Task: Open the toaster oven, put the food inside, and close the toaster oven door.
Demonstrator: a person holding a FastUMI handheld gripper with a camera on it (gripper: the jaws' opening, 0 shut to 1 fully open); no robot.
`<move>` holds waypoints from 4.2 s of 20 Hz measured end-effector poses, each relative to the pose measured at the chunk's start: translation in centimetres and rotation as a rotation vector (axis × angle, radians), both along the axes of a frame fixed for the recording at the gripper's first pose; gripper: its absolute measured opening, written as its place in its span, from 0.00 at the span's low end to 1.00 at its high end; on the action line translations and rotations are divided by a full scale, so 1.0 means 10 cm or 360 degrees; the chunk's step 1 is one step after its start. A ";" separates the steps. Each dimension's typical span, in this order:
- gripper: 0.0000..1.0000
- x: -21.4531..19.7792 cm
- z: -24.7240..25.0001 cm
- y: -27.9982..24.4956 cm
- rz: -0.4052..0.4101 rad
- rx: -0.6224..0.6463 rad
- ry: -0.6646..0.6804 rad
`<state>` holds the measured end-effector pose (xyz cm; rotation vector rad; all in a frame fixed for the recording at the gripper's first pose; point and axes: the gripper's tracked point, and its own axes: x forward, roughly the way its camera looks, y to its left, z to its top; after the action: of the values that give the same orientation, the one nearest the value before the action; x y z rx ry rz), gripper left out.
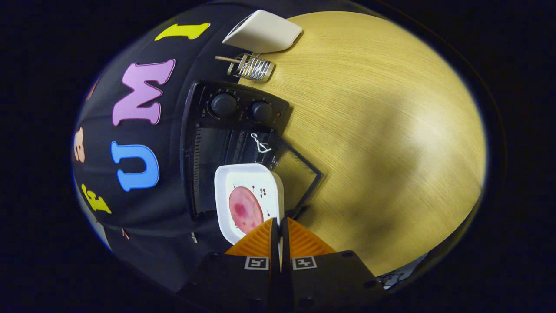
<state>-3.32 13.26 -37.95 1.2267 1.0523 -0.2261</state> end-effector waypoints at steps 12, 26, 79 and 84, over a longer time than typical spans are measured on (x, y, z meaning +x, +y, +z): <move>0.05 1.00 -0.35 0.52 -0.0634 -0.0069 0.0092; 0.11 1.26 -0.38 0.78 -0.0703 -0.0024 0.0085; 0.99 -0.20 -0.73 0.51 0.1469 -0.1452 -0.0238; 0.99 -0.20 -0.52 0.52 0.1475 -0.1499 -0.0387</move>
<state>-5.32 18.46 -43.13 -0.1267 1.0064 0.1505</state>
